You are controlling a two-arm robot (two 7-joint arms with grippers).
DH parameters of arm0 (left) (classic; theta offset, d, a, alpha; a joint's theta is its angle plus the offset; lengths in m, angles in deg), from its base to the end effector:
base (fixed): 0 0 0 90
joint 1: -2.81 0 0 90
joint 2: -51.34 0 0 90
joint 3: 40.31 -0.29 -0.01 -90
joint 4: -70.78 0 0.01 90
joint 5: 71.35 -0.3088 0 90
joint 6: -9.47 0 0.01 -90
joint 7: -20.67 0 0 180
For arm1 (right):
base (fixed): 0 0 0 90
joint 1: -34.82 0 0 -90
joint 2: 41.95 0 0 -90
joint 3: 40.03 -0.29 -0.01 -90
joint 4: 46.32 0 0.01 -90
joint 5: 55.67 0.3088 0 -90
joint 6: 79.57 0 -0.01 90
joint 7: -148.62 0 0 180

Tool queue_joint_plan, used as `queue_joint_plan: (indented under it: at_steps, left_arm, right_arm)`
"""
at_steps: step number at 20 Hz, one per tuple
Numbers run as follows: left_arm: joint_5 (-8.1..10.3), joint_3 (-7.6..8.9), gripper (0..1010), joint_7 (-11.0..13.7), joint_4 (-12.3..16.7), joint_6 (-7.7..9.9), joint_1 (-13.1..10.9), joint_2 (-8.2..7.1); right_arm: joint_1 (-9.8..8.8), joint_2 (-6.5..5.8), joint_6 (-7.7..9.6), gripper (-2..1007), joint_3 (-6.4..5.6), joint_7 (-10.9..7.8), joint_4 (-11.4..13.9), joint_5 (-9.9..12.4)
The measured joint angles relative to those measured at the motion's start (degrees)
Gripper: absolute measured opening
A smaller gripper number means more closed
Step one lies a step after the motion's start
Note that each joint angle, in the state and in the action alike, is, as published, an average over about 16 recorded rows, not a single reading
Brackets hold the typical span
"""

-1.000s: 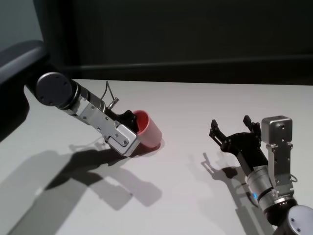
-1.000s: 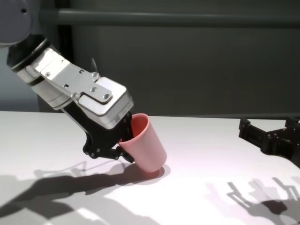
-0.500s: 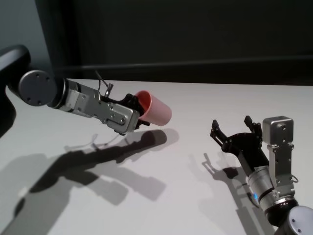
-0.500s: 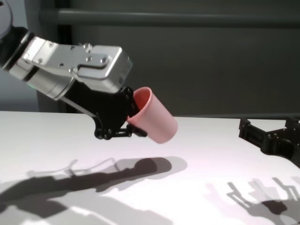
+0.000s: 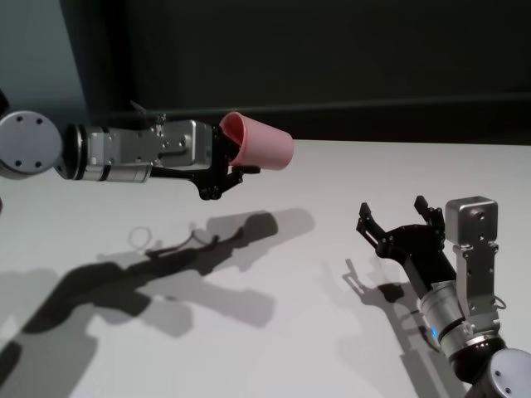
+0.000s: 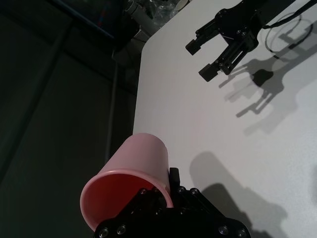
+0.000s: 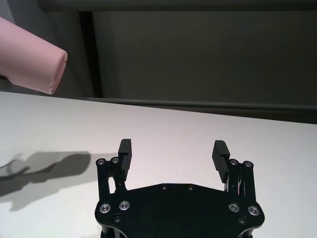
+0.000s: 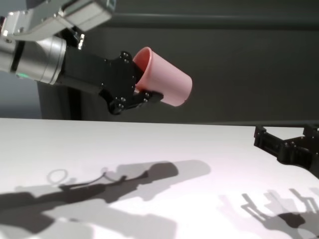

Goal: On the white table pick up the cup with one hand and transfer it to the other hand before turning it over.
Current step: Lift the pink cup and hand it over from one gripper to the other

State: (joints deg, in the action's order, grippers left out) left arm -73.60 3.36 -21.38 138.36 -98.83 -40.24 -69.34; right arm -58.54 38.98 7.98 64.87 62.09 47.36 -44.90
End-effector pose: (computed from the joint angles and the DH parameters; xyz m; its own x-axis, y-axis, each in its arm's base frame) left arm 0.4860 0.0254 -0.1691 0.7306 -0.0600 0.6802 -0.3568 0.8158 0.4552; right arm 0.3002 0.0394 -0.3070 0.2028 -0.9779 -0.0509 0.9792 0.2028 0.0060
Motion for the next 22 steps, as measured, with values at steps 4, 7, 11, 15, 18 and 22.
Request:
queue_joint_plan:
  at_steps: [4,7,11,15,18,22]
  left_arm:
    - [5.81,3.37,40,-0.3,1.0,2.1,-2.1,0.33]
    - [9.97,5.55,40,-0.3,1.6,3.57,-3.5,0.91]
    - [14.95,7.83,40,0.0,2.1,5.33,-5.0,1.93]
    - [19.32,9.48,40,0.5,2.4,6.87,-6.2,2.99]
    - [22.17,10.32,40,1.0,2.4,7.9,-6.8,3.71]
    - [25.21,10.95,40,1.7,2.2,8.94,-7.3,4.49]
  right_arm:
    - [0.0,0.0,0.0,1002,0.0,0.0,0.0,0.0]
    - [0.0,0.0,0.0,1002,0.0,0.0,0.0,0.0]
    - [0.0,0.0,0.0,1002,0.0,0.0,0.0,0.0]
    - [0.0,0.0,0.0,1002,0.0,0.0,0.0,0.0]
    - [0.0,0.0,0.0,1002,0.0,0.0,0.0,0.0]
    - [0.0,0.0,0.0,1002,0.0,0.0,0.0,0.0]
